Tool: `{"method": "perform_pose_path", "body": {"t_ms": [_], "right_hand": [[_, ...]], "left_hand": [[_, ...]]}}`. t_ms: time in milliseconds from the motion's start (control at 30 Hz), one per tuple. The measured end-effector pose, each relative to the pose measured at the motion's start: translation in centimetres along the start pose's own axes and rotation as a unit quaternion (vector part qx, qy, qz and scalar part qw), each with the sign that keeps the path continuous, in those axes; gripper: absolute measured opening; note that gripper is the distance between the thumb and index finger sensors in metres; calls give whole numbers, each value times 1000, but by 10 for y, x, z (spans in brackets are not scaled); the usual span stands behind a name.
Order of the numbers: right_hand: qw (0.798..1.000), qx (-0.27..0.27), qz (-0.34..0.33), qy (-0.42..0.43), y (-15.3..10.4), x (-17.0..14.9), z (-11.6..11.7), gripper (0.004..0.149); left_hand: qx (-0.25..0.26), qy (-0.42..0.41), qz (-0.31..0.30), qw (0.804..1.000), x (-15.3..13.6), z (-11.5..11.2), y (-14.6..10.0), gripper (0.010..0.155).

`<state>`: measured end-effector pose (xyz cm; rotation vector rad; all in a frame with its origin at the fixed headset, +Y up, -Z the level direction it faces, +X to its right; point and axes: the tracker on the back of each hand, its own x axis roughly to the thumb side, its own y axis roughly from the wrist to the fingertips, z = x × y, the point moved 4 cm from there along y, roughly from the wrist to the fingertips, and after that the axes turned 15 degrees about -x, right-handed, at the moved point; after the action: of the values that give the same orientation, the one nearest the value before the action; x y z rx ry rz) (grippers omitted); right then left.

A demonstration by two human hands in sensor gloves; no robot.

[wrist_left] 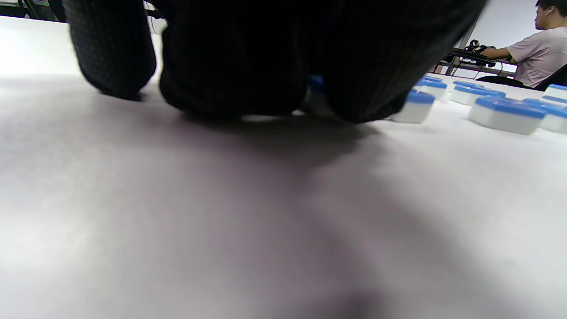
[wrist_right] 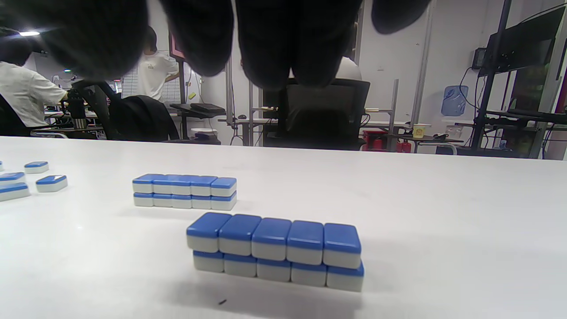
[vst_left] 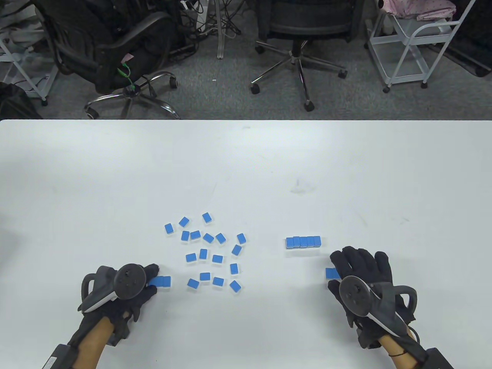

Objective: Build mahjong tile wall

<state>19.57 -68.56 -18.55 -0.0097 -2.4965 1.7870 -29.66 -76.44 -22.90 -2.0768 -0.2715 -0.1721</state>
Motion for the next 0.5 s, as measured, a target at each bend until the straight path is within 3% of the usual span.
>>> {"method": "perform_pose_path", "body": {"t_ms": [267,367,433,500], "right_hand": [[1000,2,-1,0,0,1,1,66],[1000,2,-2,0,-1,1,0,67],[1000,2,-1,-2,-1,0,1,67],[1000,2,2,1,-2,-1,-1,67]], "left_hand": [[-1,4,0,1000,1,0,0,59],[-23,4,-2,1000,-2,0,-1,65],[-41,-16,-3,999,-9,3,-4,67],[-25,-66,10,997,-25,6,-8,65]]}}
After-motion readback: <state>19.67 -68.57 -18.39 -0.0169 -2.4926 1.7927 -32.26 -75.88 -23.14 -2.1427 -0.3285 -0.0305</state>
